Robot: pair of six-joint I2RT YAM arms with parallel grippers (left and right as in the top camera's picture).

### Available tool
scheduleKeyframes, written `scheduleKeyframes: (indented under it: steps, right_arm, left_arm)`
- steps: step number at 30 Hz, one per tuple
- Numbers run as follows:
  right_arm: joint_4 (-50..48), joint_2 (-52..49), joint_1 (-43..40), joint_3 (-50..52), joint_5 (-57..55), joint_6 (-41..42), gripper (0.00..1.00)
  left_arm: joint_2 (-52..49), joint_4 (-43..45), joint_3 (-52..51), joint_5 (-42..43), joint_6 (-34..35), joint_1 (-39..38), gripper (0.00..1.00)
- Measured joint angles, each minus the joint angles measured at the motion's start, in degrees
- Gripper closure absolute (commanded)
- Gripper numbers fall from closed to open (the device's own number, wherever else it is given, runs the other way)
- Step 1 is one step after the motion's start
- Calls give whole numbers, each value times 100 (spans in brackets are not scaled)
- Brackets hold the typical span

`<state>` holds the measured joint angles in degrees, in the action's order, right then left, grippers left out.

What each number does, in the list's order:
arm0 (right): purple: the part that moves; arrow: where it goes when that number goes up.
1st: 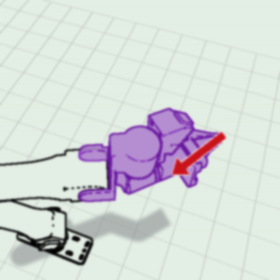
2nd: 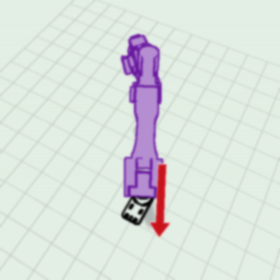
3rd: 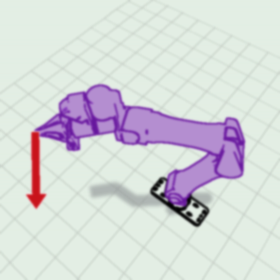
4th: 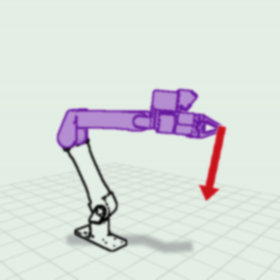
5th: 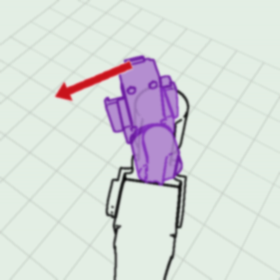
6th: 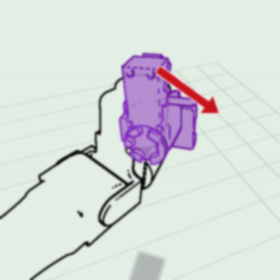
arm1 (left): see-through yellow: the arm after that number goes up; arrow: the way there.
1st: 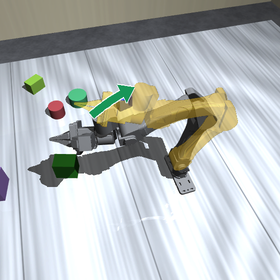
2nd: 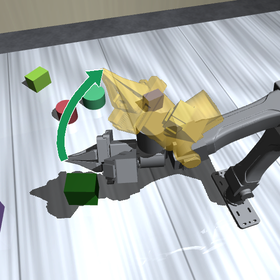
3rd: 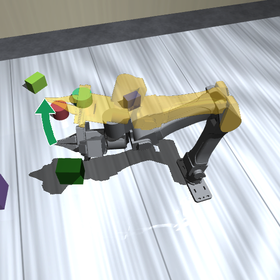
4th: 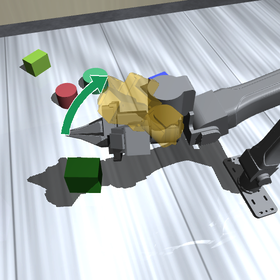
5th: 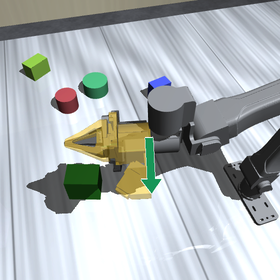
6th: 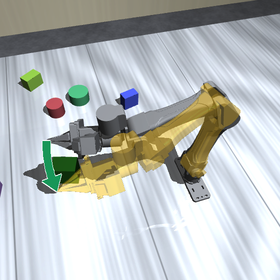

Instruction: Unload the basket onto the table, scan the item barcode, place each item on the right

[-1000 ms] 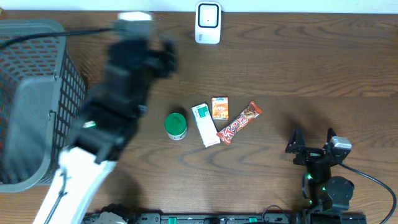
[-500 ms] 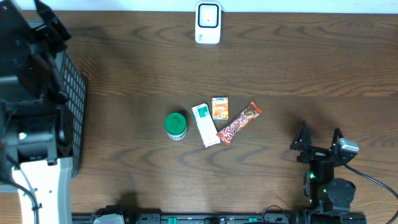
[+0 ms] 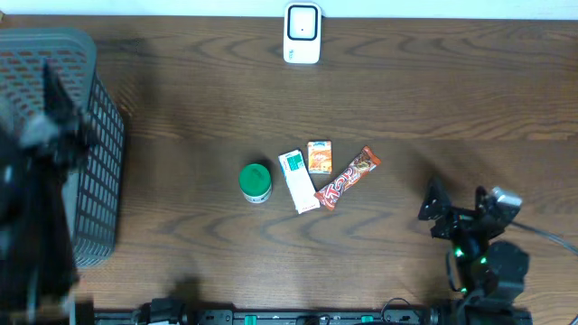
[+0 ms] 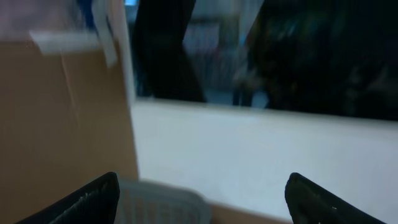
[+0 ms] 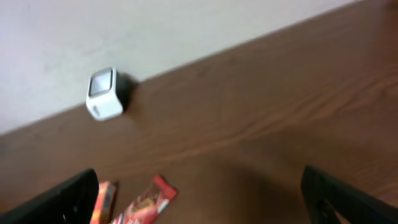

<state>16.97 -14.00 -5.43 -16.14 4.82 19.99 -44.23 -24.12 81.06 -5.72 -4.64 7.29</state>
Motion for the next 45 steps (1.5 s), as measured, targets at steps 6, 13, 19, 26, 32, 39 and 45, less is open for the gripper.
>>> scheduleKeyframes:
  steps: [6, 13, 19, 26, 32, 39, 45]
  right_arm:
    - [1646, -1908, 13, -1956, 195, -133, 1]
    - [3147, -3858, 393, -3932, 557, -476, 1]
    - [3257, -4597, 529, -4310, 944, -557, 1]
    - [3213, -5088, 678, -4310, 1165, -599, 1]
    - [3239, -5407, 1600, -4310, 721, -136, 2]
    - [3064, -6304, 3495, -4304, -680, -46, 1]
    - [3047, -7165, 4629, -4304, -2072, -131, 1]
  left_arm:
    - [962, 313, -461, 525, -11, 2, 14]
    - [2009, 634, -1016, 682, -13, 2, 14]
    - [2863, 686, -1036, 599, -11, 2, 14]
    - [2907, 776, -1043, -208, -7, 2, 14]
    - [2905, 114, -1054, -605, 142, 2, 14]
    - [2905, -553, -1281, -868, 1123, 2, 14]
    - [2905, -442, -2013, -682, 1434, 0, 14]
